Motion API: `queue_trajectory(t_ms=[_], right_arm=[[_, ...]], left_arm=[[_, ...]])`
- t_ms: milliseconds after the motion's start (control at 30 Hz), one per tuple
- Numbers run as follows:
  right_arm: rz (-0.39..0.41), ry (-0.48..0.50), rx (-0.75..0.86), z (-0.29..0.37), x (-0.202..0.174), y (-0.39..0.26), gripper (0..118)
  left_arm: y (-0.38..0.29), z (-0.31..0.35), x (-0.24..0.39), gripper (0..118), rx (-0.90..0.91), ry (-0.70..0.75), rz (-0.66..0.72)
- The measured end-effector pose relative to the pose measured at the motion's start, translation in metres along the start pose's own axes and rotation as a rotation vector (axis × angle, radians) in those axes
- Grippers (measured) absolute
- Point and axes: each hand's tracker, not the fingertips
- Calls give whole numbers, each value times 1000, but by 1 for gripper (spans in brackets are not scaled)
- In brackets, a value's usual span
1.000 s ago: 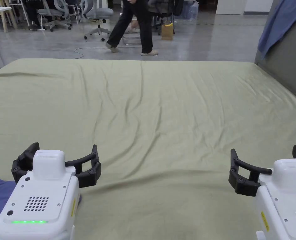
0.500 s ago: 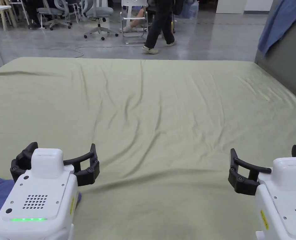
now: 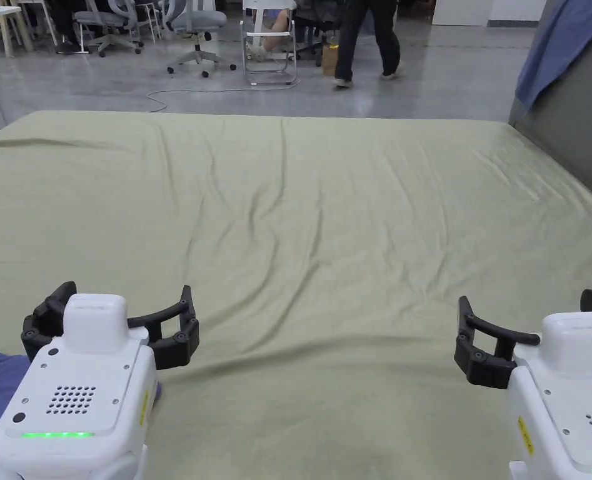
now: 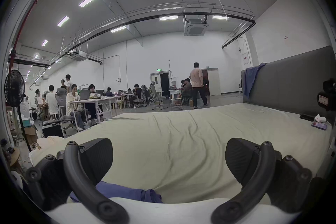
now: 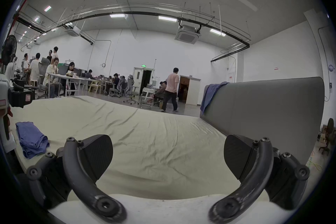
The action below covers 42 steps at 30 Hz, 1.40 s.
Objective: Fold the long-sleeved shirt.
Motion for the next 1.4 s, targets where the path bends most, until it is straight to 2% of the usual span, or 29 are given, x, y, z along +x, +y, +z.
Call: queue_trajectory(t_ms=[1400], right_arm=[[-13,11,-42,-3,0,-3,118]], left_arm=[[-3,-1,6,118,-49,-33,-18]])
